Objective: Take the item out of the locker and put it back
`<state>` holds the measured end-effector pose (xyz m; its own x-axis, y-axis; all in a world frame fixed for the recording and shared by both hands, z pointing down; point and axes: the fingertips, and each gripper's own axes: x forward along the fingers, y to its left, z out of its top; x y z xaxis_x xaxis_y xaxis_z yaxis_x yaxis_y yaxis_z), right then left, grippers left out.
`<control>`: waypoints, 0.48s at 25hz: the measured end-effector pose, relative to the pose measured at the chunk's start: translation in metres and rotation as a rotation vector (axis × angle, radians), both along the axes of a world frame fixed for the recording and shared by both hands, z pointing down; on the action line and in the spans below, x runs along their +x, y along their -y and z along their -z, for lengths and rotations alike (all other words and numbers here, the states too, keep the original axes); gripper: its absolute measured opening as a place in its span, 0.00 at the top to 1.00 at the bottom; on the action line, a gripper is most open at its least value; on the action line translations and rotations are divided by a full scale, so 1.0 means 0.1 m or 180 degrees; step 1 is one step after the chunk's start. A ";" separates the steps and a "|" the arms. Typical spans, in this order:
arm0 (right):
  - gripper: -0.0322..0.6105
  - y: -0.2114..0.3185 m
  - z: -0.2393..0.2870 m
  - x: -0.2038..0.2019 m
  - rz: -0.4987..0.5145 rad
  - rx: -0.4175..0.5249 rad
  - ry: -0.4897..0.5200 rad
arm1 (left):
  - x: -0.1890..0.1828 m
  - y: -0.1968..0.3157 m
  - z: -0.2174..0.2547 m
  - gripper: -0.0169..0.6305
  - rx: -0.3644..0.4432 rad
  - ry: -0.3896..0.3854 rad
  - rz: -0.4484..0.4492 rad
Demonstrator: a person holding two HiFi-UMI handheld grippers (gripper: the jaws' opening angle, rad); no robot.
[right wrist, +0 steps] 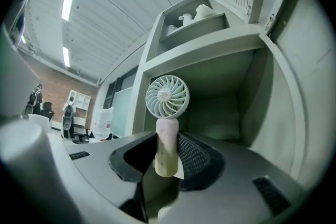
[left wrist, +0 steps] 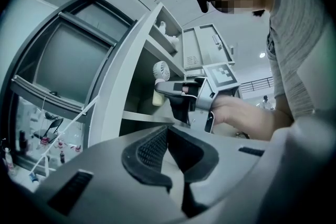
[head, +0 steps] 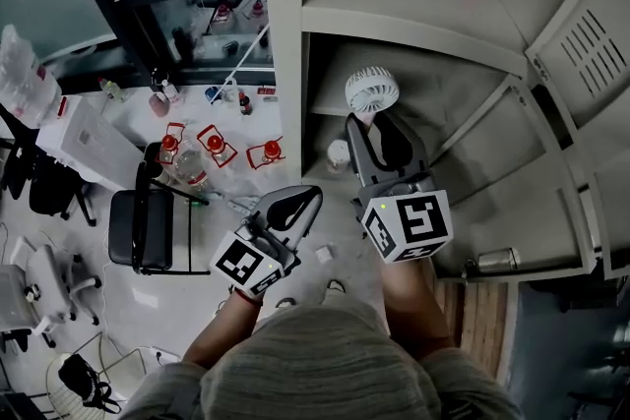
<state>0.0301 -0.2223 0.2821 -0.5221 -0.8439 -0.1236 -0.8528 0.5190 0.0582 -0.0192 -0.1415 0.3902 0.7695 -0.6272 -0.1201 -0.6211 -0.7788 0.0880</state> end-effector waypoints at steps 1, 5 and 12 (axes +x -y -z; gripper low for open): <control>0.73 -0.05 -0.01 0.01 0.0008 -0.0016 -0.0006 | 0.01 -0.01 0.00 0.96 0.0003 -0.0002 -0.0010; 0.73 -0.25 -0.06 0.04 0.0035 -0.0094 0.0017 | 0.02 -0.04 0.02 0.96 0.0017 -0.0010 -0.0031; 0.73 -0.50 -0.14 0.10 0.0028 -0.0186 0.0051 | 0.09 -0.12 0.02 0.96 0.0027 -0.0011 -0.0125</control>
